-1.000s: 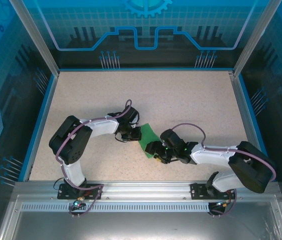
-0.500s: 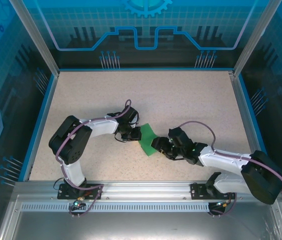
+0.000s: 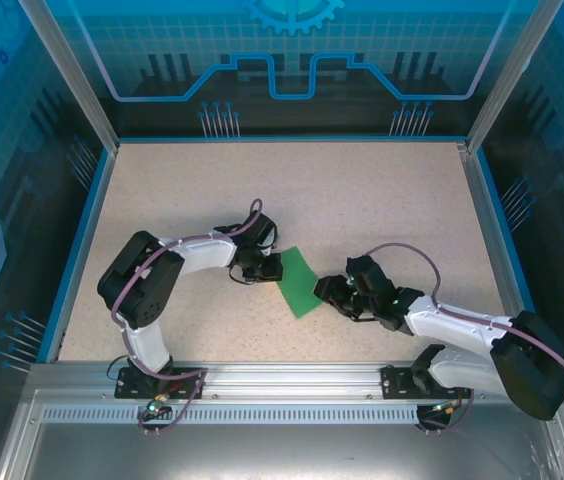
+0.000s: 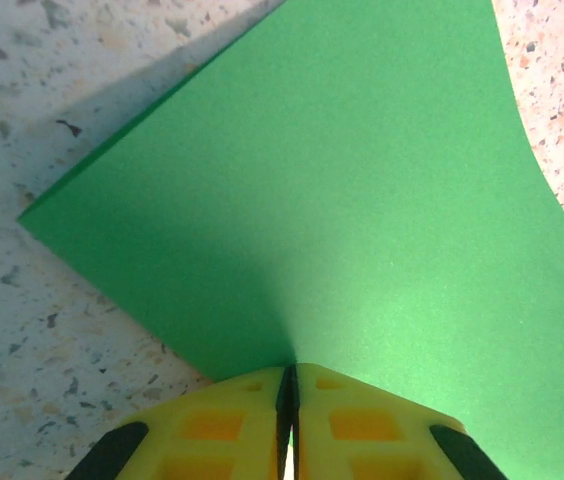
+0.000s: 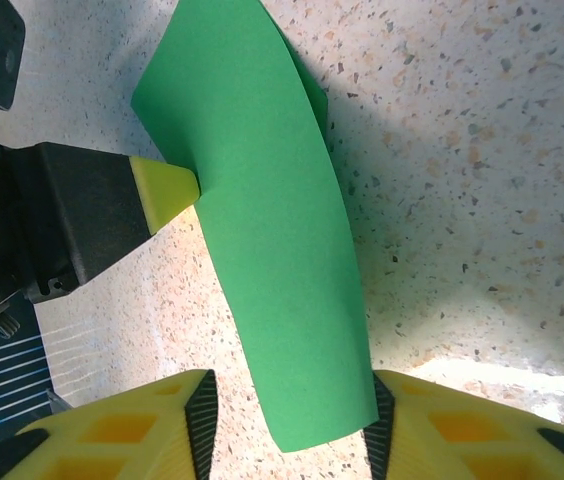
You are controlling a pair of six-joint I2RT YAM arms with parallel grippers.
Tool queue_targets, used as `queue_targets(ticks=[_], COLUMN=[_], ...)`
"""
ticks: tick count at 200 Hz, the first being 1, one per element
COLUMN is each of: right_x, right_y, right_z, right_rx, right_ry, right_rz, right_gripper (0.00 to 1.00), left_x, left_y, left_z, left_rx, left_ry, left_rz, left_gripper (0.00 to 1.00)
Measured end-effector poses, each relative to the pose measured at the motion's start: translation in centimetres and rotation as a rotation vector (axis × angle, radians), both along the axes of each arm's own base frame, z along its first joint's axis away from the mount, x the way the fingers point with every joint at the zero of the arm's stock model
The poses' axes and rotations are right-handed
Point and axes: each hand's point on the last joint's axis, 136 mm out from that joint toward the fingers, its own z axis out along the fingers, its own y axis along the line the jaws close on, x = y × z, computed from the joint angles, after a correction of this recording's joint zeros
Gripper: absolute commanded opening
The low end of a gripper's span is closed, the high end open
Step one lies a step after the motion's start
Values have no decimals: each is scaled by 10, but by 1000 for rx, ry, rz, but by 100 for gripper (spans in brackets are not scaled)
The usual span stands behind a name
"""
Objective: Fold a paper plane with a square sheet of paper (pick it up from the middle)
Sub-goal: Third fold the triangle at the center of the table.
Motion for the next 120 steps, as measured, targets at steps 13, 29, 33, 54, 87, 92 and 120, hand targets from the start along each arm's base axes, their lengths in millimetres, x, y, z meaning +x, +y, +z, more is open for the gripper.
queue_targets(ticks=[13, 29, 33, 54, 87, 92, 120], right_x=[0, 0, -1, -1, 3, 4, 7], right_y=[-1, -2, -2, -1, 5, 6, 20], right_z=[-1, -2, -2, -5, -4, -3, 5], right_rx=[-6, -13, -15, -30, -69, -71, -100], right_ry=[-3, -4, -4, -8, -19, -22, -56], right_rz=[5, 9, 12, 30, 73, 77, 135], right_gripper=[38, 34, 33, 26, 17, 16, 11], left_x=[0, 0, 0, 0, 0, 0, 0], left_y=[0, 0, 0, 0, 0, 0, 0], left_z=[0, 0, 0, 0, 0, 0, 0], left_rx=[-1, -1, -1, -3, -2, -2, -3], left_ry=[1, 2, 2, 3, 3, 3, 3], left_rz=[0, 0, 0, 0, 0, 0, 0], left_gripper=[12, 12, 12, 12, 12, 12, 12])
